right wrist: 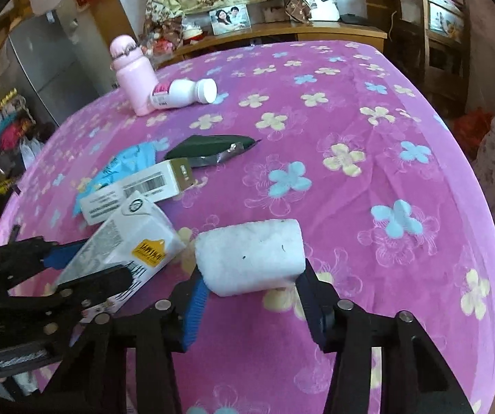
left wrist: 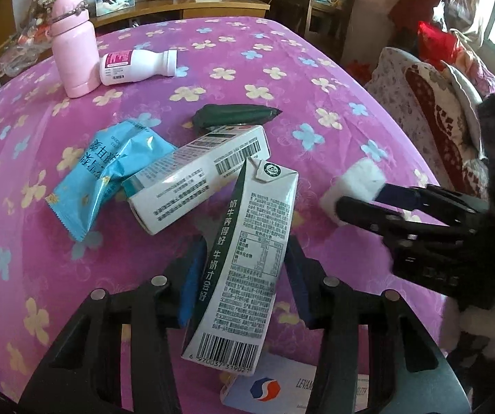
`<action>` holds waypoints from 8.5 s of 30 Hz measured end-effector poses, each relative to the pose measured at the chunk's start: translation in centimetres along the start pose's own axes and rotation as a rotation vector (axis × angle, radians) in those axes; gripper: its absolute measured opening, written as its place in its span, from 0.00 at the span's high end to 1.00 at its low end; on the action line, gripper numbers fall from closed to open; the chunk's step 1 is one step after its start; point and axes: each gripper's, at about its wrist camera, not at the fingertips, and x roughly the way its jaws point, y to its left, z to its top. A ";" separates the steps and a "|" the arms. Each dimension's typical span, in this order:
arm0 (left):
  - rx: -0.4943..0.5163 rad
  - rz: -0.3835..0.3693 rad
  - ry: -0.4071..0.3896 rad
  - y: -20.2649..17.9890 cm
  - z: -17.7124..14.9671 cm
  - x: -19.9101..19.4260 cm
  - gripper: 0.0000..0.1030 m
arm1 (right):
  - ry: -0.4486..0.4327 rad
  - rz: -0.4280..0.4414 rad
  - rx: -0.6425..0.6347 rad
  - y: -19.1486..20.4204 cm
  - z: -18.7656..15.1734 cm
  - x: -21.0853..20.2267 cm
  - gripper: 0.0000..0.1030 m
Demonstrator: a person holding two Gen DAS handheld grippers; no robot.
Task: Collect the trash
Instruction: 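Grasp the white milk carton with the left tool while the right tool grasps the white foam block, then carry the milk carton and foam block over the white bucket with both tools, then open both tools to drop the carton and foam block into the bucket, then move both open tools back over the table, then grasp the white medicine box with the right tool while the left tool grasps the blue snack packet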
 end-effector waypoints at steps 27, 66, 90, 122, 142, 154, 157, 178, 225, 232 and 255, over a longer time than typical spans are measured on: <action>0.034 -0.037 -0.136 -4.1 -0.4 -7.2 0.58 | -0.125 -0.041 0.006 -0.4 -5.4 -10.8 0.53; 0.138 -0.150 -0.088 -14.7 -0.1 -4.7 0.63 | -0.189 -0.148 0.115 -7.6 -8.7 -16.3 0.51; 0.257 -0.218 -0.053 -24.8 0.1 -2.4 0.63 | -0.202 -0.242 0.285 -17.1 -14.0 -20.4 0.51; 0.310 -0.279 0.009 -33.7 0.7 2.4 0.63 | -0.146 -0.294 0.452 -25.7 -19.4 -20.2 0.51; 0.292 -0.323 0.015 -34.8 0.6 3.2 0.57 | -0.133 -0.329 0.498 -27.5 -20.3 -19.8 0.39; 0.258 -0.309 0.023 -32.6 0.4 2.5 0.46 | -0.119 -0.314 0.512 -27.1 -20.3 -19.4 0.31; 0.251 -0.292 0.020 -31.7 0.2 2.1 0.47 | -0.118 -0.307 0.503 -26.5 -20.0 -19.3 0.31; 0.110 -0.158 0.053 -17.0 -5.7 -2.0 0.47 | -0.127 -0.188 0.302 -16.3 -13.4 -16.5 0.31; -0.255 0.087 -0.052 13.5 -7.5 -9.8 0.47 | 0.232 0.323 -0.431 18.1 -9.7 -1.5 0.24; -0.218 -0.066 -0.096 13.5 -3.6 -8.4 0.44 | 0.173 0.210 -0.477 18.2 -10.6 -0.9 0.54; 0.079 0.025 0.032 11.9 6.7 4.2 0.34 | 0.124 0.037 -0.140 6.8 -6.4 -1.5 0.48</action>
